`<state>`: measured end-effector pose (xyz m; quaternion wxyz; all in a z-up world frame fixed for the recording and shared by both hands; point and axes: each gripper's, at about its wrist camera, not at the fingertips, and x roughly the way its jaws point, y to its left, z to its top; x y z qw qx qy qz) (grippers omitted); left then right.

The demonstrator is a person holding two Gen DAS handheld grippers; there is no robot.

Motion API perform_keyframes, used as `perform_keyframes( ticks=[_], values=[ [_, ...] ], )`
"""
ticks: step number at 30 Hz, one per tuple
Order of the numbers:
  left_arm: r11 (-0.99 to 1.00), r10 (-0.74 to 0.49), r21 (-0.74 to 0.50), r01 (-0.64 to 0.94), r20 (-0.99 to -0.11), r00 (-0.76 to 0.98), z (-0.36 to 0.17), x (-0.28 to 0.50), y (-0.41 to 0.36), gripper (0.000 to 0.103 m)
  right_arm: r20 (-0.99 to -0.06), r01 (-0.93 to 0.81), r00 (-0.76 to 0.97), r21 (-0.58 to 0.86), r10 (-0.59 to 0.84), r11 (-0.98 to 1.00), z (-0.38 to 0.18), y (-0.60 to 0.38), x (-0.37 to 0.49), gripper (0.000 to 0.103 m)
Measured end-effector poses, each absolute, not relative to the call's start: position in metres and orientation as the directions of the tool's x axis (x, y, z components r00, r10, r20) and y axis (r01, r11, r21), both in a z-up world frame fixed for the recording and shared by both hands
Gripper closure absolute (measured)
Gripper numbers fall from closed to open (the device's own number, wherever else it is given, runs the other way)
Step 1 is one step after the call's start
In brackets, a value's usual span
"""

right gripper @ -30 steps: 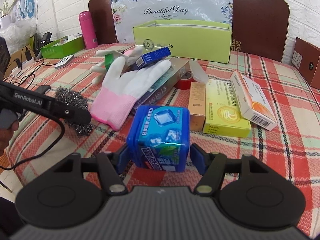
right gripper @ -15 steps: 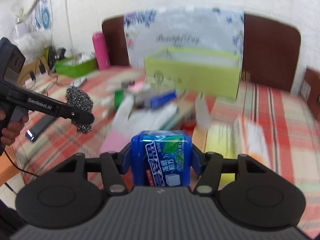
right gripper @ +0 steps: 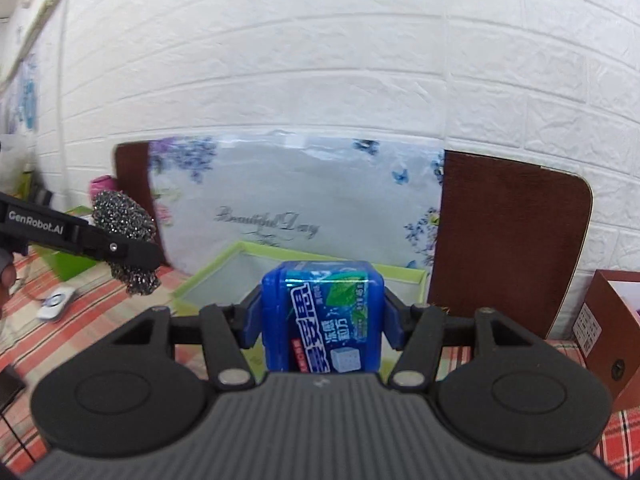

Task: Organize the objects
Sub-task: 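Lower the tin and steel wool into the lime-green box and release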

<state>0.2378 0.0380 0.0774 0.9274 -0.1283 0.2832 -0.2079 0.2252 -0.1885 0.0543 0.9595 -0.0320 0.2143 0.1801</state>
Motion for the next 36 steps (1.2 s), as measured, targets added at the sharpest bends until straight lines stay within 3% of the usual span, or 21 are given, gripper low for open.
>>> perform_keyframes(
  ticks=[8, 12, 13, 15, 17, 19, 22, 28, 36],
  values=[
    [0.889, -0.449, -0.385, 0.249, -0.620, 0.644, 0.030, 0.346, 0.007, 0.066, -0.518, -0.314, 0.818, -0.037, 0.250, 0.949, 0.006, -0.171, 0.316, 0.046],
    [0.884, -0.456, -0.402, 0.237, -0.637, 0.622, 0.011, 0.370, 0.004, 0.063, -0.545, -0.317, 0.803, -0.053, 0.239, 0.947, -0.018, -0.170, 0.340, 0.046],
    [0.885, -0.455, -0.401, 0.236, -0.633, 0.627, 0.009, 0.373, 0.004, 0.060, -0.550, -0.321, 0.801, -0.058, 0.238, 0.945, -0.023, -0.169, 0.346, 0.046],
    [0.896, -0.430, -0.388, 0.217, -0.633, 0.644, 0.006, 0.375, 0.005, 0.027, -0.562, -0.336, 0.791, -0.067, 0.243, 0.939, -0.032, -0.167, 0.356, 0.045],
    [0.916, -0.379, -0.356, 0.184, -0.624, 0.683, 0.008, 0.373, 0.009, 0.021, -0.535, -0.314, 0.817, -0.100, 0.215, 0.944, -0.033, -0.167, 0.354, 0.020],
    [0.919, -0.367, -0.348, 0.182, -0.595, 0.715, 0.012, 0.366, 0.018, 0.020, -0.459, -0.262, 0.870, -0.125, 0.178, 0.957, -0.027, -0.176, 0.343, 0.005],
    [0.928, -0.338, -0.331, 0.169, -0.561, 0.756, 0.023, 0.351, 0.028, 0.019, -0.380, -0.224, 0.909, -0.101, 0.171, 0.969, -0.008, -0.193, 0.324, 0.000],
    [0.936, -0.331, -0.282, 0.212, -0.496, 0.802, 0.047, 0.300, 0.021, 0.017, -0.347, -0.213, 0.916, 0.007, 0.202, 0.977, 0.021, -0.217, 0.281, 0.000],
    [0.965, -0.262, -0.158, 0.210, -0.514, 0.817, 0.058, 0.222, -0.005, 0.016, -0.371, -0.265, 0.889, 0.058, 0.268, 0.962, 0.032, -0.216, 0.208, 0.000]
  ],
)
